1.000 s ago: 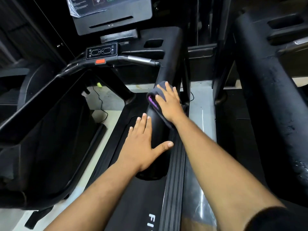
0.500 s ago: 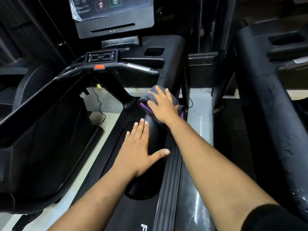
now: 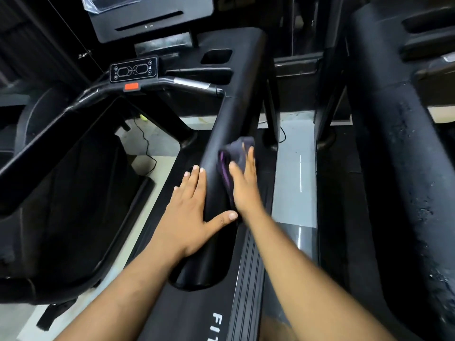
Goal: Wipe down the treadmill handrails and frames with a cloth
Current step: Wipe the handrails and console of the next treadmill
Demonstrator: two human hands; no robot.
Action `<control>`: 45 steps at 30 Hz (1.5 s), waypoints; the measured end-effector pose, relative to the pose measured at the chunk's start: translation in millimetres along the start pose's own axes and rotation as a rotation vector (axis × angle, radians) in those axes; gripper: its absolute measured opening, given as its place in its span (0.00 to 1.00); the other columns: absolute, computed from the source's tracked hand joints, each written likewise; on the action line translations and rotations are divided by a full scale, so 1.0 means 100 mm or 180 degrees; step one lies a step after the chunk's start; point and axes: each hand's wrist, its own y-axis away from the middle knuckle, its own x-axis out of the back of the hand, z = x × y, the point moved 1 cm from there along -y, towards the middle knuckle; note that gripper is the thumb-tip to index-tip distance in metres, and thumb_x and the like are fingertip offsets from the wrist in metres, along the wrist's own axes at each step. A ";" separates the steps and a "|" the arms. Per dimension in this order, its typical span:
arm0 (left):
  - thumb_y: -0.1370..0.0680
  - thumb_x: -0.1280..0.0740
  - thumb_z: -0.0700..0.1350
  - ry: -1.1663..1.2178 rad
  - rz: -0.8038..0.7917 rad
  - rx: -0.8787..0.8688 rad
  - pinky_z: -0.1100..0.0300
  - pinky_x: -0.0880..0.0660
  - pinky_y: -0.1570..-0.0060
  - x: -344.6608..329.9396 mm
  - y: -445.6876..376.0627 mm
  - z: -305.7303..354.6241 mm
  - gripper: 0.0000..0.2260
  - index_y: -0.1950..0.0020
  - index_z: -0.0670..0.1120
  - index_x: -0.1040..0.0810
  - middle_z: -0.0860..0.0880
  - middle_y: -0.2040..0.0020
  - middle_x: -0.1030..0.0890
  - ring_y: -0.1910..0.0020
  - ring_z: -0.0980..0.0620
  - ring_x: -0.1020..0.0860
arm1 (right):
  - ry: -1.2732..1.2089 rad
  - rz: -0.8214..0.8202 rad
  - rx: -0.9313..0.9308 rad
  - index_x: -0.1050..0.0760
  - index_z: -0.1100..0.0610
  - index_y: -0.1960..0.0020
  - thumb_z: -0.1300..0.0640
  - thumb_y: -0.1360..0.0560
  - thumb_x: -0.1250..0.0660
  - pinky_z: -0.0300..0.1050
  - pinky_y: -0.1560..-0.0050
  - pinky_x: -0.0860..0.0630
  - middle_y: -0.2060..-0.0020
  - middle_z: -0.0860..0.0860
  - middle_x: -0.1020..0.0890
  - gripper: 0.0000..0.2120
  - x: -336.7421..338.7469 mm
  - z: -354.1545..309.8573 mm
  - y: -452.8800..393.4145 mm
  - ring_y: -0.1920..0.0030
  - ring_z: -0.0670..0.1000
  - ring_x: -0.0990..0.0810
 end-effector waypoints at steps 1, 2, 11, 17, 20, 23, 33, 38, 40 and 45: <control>0.32 0.52 0.82 0.0068 0.0011 -0.0022 0.50 0.58 0.18 0.01 -0.01 -0.01 0.56 0.16 0.49 0.63 0.54 0.17 0.65 0.18 0.56 0.65 | -0.0152 -0.0043 0.0097 0.48 0.23 0.27 0.42 0.18 0.41 0.53 0.17 0.56 0.18 0.38 0.52 0.26 -0.05 0.05 0.36 0.18 0.43 0.57; 0.32 0.51 0.82 0.0140 0.0033 -0.0032 0.50 0.58 0.18 0.01 -0.01 -0.02 0.56 0.16 0.49 0.63 0.54 0.17 0.64 0.18 0.56 0.65 | -0.0254 -0.0108 0.0182 0.48 0.22 0.27 0.36 0.20 0.42 0.51 0.18 0.57 0.19 0.34 0.52 0.25 -0.10 0.14 0.71 0.18 0.41 0.57; 0.34 0.53 0.84 0.0187 0.0051 -0.0069 0.48 0.55 0.18 0.03 0.01 0.01 0.58 0.16 0.48 0.63 0.51 0.16 0.63 0.17 0.54 0.63 | -0.0246 0.0508 -0.0590 0.42 0.45 0.18 0.37 0.25 0.45 0.56 0.18 0.48 0.17 0.49 0.42 0.37 -0.03 0.05 -0.03 0.18 0.49 0.46; 0.31 0.44 0.77 0.0972 0.0110 -0.0105 0.45 0.49 0.18 0.06 0.02 -0.01 0.55 0.17 0.48 0.66 0.50 0.15 0.58 0.16 0.53 0.56 | 0.0742 -0.0190 0.0534 0.49 0.29 0.23 0.40 0.19 0.46 0.60 0.20 0.57 0.19 0.35 0.57 0.26 -0.17 0.05 0.91 0.19 0.42 0.64; 0.29 0.43 0.79 0.1077 0.0210 -0.0251 0.43 0.47 0.19 0.03 -0.02 -0.06 0.55 0.17 0.49 0.66 0.49 0.15 0.56 0.16 0.53 0.56 | 0.1326 -0.0184 0.0405 0.43 0.35 0.20 0.42 0.18 0.44 0.74 0.23 0.52 0.18 0.36 0.55 0.27 -0.18 -0.24 0.28 0.18 0.47 0.62; 0.27 0.44 0.79 0.0883 0.0332 -0.0313 0.41 0.49 0.19 0.02 -0.01 -0.06 0.54 0.16 0.48 0.63 0.48 0.15 0.57 0.16 0.52 0.57 | 0.1500 -0.0266 0.0340 0.42 0.37 0.20 0.42 0.17 0.42 0.76 0.25 0.50 0.18 0.36 0.54 0.26 -0.18 -0.43 -0.04 0.18 0.48 0.62; 0.31 0.45 0.80 0.0976 0.0207 -0.0109 0.43 0.54 0.18 0.06 0.02 -0.01 0.57 0.16 0.46 0.63 0.50 0.15 0.59 0.17 0.55 0.59 | 0.1411 -0.0408 0.0438 0.42 0.40 0.19 0.48 0.14 0.41 0.50 0.21 0.58 0.17 0.39 0.53 0.25 -0.12 -0.30 0.41 0.18 0.47 0.62; 0.35 0.57 0.85 0.0445 0.0205 -0.0121 0.43 0.56 0.19 0.06 -0.24 -0.04 0.58 0.17 0.48 0.66 0.50 0.15 0.62 0.17 0.53 0.62 | 0.1617 -0.0253 0.0218 0.41 0.42 0.19 0.47 0.15 0.42 0.61 0.19 0.53 0.17 0.43 0.52 0.25 -0.10 -0.52 -0.47 0.17 0.51 0.59; 0.36 0.57 0.85 0.0456 0.0179 -0.0102 0.42 0.56 0.18 0.07 -0.38 -0.04 0.59 0.17 0.47 0.66 0.49 0.16 0.62 0.17 0.53 0.62 | 0.1573 -0.0357 0.0294 0.41 0.40 0.19 0.47 0.15 0.40 0.61 0.19 0.55 0.17 0.41 0.52 0.26 -0.08 -0.49 -0.35 0.17 0.50 0.60; 0.39 0.57 0.87 0.0711 0.0089 -0.0010 0.47 0.57 0.18 0.07 -0.73 -0.05 0.63 0.18 0.46 0.67 0.49 0.16 0.63 0.18 0.54 0.62 | 0.1446 -0.0491 0.0590 0.38 0.34 0.23 0.40 0.21 0.43 0.63 0.20 0.55 0.18 0.36 0.49 0.26 -0.04 -0.33 -0.27 0.19 0.43 0.62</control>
